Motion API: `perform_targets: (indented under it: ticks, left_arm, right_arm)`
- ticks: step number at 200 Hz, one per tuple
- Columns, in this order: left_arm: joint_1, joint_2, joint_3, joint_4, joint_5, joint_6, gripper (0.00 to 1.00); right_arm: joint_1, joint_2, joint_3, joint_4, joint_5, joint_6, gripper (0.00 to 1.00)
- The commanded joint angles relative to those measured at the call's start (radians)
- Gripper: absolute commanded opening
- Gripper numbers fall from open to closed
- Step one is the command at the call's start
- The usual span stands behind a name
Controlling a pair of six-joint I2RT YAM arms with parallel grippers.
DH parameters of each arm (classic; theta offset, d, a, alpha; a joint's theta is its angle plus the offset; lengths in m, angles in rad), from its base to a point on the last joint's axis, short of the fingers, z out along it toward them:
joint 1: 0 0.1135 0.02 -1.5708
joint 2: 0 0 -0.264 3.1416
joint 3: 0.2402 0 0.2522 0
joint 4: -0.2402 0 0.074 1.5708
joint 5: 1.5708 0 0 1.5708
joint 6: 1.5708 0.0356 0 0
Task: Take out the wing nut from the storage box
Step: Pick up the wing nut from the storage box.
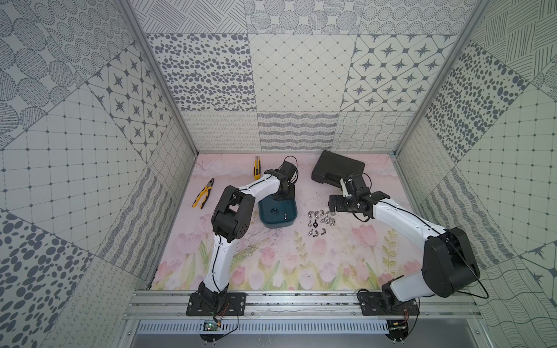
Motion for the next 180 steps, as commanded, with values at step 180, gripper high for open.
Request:
perform_targets:
  ticks: [180]
  left_arm:
    - [-0.384, -0.254, -0.062, -0.078, -0.007, 0.000, 0.01]
  right_arm:
    - [-0.163, -0.128, -0.104, 0.011, 0.035, 0.029, 0.97]
